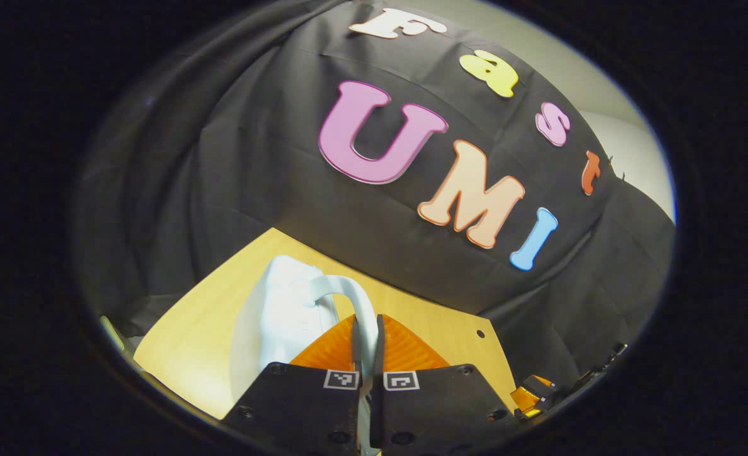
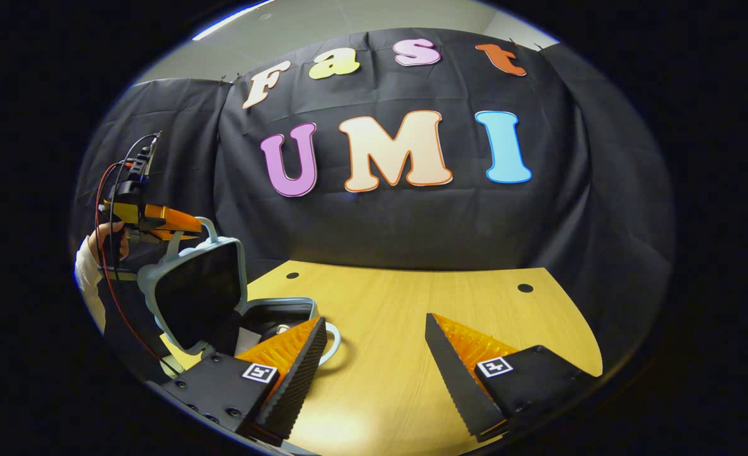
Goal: First open the suitcase, pack the skin care products into it, and then close the suitcase.
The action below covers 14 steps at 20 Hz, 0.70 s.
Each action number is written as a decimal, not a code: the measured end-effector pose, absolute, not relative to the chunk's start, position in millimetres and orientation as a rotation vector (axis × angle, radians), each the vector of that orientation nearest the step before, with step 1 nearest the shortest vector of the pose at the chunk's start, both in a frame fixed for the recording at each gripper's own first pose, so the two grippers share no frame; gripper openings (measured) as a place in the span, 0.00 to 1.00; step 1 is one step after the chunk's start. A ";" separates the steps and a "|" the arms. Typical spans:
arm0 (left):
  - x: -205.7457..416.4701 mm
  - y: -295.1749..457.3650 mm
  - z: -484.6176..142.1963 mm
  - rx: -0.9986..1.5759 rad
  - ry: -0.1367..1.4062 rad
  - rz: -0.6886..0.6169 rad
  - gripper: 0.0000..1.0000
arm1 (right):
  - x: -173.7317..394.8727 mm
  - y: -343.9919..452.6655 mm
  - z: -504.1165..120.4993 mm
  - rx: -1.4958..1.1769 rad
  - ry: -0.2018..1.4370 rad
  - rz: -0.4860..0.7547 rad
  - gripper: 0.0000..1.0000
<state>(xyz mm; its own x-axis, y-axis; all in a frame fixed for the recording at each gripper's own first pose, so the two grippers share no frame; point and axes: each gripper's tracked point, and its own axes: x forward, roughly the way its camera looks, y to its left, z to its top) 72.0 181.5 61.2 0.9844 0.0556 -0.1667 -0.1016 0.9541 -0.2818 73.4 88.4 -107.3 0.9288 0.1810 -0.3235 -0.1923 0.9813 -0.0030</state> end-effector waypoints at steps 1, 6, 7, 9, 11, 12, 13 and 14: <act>79.5 169.2 53.9 -0.275 0.174 0.075 0.00 | 72.0 80.6 -107.8 -0.031 0.330 0.182 0.98; 122.8 113.7 9.4 -0.244 0.258 0.035 0.00 | 64.8 42.0 -111.8 -0.001 0.346 0.123 0.98; 132.0 103.7 -3.8 -0.242 0.285 0.027 0.00 | 62.7 33.8 -112.4 0.004 0.348 0.109 0.98; 145.9 85.8 -32.7 -0.229 0.329 0.013 0.00 | 60.6 19.3 -113.8 0.008 0.353 0.083 0.98; 156.1 71.5 -65.3 -0.212 0.388 0.009 0.00 | 56.8 6.0 -116.8 0.007 0.365 0.057 0.98; 159.7 67.4 -78.0 -0.202 0.406 0.011 0.00 | 55.2 0.0 -118.0 0.009 0.367 0.046 0.98; 163.2 64.2 -90.5 -0.188 0.429 0.015 0.00 | 54.0 -5.0 -118.2 0.011 0.368 0.035 0.98; 167.4 61.0 -102.3 -0.179 0.456 0.020 0.00 | 52.7 -9.5 -119.2 0.014 0.371 0.026 0.98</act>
<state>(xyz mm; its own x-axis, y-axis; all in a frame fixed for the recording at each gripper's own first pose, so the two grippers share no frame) 167.4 61.0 -102.3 0.8978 -0.0206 -0.4399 -0.0594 0.9841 -0.1673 52.7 -9.5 -119.2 0.9316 0.0281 -0.3625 -0.0231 0.9996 0.0181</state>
